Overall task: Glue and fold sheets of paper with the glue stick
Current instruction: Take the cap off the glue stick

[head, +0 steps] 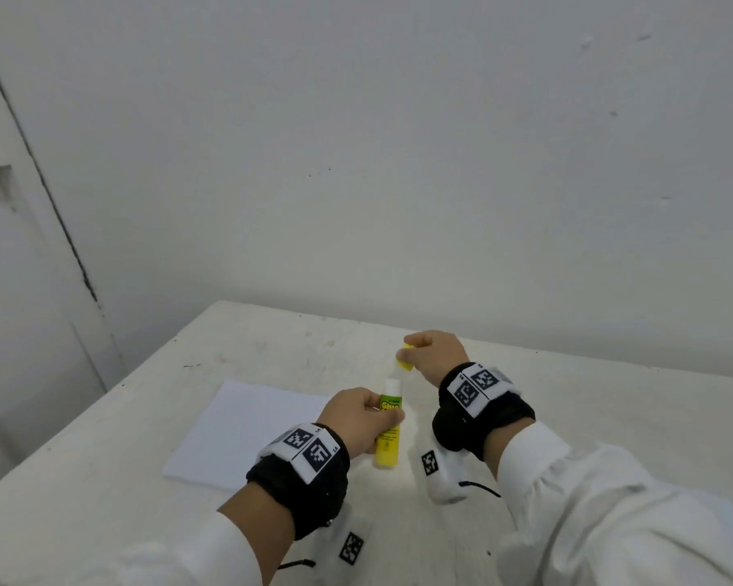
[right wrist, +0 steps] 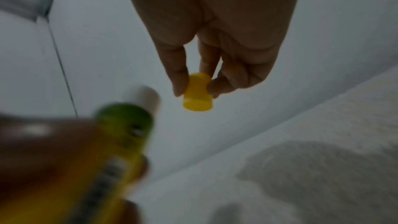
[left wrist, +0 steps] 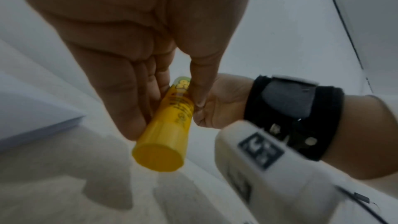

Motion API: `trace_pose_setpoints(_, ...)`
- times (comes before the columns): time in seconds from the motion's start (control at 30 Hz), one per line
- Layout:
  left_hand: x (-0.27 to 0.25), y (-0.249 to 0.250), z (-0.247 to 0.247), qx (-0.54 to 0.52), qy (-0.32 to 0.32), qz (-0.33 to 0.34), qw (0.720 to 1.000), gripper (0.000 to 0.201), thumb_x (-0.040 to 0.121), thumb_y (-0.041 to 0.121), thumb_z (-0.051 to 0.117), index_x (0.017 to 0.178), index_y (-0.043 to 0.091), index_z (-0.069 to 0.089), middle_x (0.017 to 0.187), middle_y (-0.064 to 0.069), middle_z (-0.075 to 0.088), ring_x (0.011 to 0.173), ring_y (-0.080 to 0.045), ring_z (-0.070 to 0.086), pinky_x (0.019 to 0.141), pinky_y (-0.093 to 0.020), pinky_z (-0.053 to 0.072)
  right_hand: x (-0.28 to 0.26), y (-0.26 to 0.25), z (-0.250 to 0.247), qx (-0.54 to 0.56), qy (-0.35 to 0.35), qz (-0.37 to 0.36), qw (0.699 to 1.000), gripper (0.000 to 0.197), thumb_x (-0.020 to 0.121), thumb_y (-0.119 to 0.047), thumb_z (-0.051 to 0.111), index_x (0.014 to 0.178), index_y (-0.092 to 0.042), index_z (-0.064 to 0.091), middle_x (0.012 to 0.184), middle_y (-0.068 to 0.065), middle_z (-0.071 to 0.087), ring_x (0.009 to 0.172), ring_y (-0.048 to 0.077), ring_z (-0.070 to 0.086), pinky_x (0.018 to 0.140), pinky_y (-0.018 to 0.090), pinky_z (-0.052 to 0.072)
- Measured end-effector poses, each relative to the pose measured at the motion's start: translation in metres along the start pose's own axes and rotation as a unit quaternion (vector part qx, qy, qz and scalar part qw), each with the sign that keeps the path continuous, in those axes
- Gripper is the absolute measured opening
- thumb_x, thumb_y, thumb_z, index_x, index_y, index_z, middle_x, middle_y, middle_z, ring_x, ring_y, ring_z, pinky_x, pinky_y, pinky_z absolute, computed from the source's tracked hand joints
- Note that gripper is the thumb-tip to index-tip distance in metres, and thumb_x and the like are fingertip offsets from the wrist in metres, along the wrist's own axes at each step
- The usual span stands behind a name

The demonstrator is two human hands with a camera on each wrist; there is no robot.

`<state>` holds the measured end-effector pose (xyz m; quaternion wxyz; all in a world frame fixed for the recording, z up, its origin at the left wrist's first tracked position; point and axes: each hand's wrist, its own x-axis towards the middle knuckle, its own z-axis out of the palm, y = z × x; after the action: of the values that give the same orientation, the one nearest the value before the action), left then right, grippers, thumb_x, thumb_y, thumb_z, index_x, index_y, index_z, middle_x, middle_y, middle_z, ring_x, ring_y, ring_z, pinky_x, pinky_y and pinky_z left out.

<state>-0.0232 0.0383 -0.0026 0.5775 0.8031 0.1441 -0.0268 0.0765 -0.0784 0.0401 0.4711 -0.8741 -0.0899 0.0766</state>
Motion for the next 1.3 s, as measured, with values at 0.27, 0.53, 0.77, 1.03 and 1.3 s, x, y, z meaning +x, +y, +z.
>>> trace_pose_setpoints(0.27,-0.002,-0.012,-0.020,-0.088,0.006,-0.015,0.996,0.026,0.085,0.020,0.071,0.108,0.017,0.058,0.099,-0.011,0.067,0.089,-0.024,0.067,0.080,-0.036,0.057,0.031,0.008,0.042,-0.355,-0.155,-0.029,0.922,0.040,0.092,-0.008,0.054,0.130,-0.017,0.053,0.139,0.004,0.048,0.127,0.020,0.046,0.100,0.024,0.037)
trace_pose_setpoints(0.53,-0.001,-0.001,-0.019,-0.201,0.040,-0.005,0.979,0.023,0.081,0.009,0.073,0.102,0.008,0.063,0.086,-0.005,0.068,0.075,-0.016,0.067,0.078,-0.031,0.058,0.009,0.010,0.018,-0.250,-0.174,-0.004,0.952,0.064,0.092,-0.012,0.055,0.149,-0.016,0.027,0.146,0.010,0.040,0.131,0.021,0.043,0.103,0.027,0.037)
trace_pose_setpoints(0.77,0.004,0.033,0.003,-0.345,0.030,0.024,0.938,0.020,0.082,0.004,0.070,0.099,-0.001,0.061,0.093,-0.016,0.066,0.085,-0.025,0.067,0.081,-0.034,0.057,-0.063,0.027,-0.016,0.256,-0.142,0.029,0.956,0.025,0.083,0.007,0.061,0.101,-0.010,0.061,0.086,0.002,0.068,0.074,0.012,0.062,0.060,0.024,0.045)
trace_pose_setpoints(1.03,0.005,0.055,0.025,-0.402,-0.021,0.056,0.914,0.005,0.089,0.006,0.062,0.092,0.002,0.060,0.082,-0.008,0.067,0.075,-0.015,0.068,0.070,-0.024,0.057,-0.081,0.036,-0.026,0.477,-0.057,0.081,0.873,0.014,0.094,-0.010,0.051,0.089,-0.001,0.060,0.074,0.010,0.059,0.059,0.015,0.059,0.049,0.021,0.046)
trace_pose_setpoints(1.3,0.005,0.059,0.028,-0.399,-0.034,0.060,0.914,0.007,0.089,0.006,0.062,0.094,0.001,0.060,0.085,-0.008,0.068,0.078,-0.016,0.069,0.073,-0.024,0.058,-0.086,0.032,-0.030,0.442,-0.086,0.156,0.879,0.048,0.098,-0.046,0.040,0.078,-0.007,0.060,0.061,0.006,0.051,0.050,0.017,0.050,0.048,0.025,0.040)
